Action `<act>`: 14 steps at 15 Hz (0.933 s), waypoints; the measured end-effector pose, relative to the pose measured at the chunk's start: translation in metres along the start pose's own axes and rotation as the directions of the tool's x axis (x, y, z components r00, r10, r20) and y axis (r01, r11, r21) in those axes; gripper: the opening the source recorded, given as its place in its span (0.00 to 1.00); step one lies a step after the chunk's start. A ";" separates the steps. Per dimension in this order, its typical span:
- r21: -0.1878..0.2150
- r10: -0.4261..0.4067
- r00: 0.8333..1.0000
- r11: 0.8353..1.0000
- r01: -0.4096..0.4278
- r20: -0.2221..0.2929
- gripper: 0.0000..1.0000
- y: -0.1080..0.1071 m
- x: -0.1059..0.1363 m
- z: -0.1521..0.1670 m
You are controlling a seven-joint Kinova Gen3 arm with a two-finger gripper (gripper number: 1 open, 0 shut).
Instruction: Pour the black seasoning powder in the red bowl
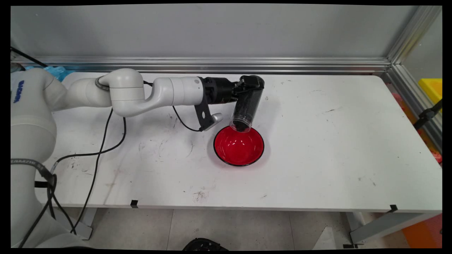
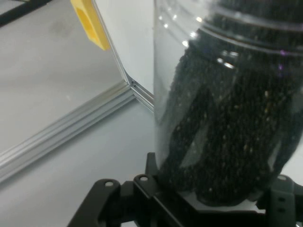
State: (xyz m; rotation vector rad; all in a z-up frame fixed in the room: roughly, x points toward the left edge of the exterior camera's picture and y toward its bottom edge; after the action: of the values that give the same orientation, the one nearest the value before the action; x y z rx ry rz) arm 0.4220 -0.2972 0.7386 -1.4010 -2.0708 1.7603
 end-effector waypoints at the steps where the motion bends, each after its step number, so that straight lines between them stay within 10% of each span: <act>1: 0.002 0.005 1.000 1.000 -0.005 0.000 0.00 0.000 0.000 0.001; 14: 0.042 0.083 0.997 0.996 -0.083 -0.002 0.00 0.003 0.003 0.009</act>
State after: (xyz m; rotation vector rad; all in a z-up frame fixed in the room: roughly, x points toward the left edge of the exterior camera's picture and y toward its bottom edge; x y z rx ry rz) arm 0.4161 -0.3023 0.7319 -1.4986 -1.9890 1.8193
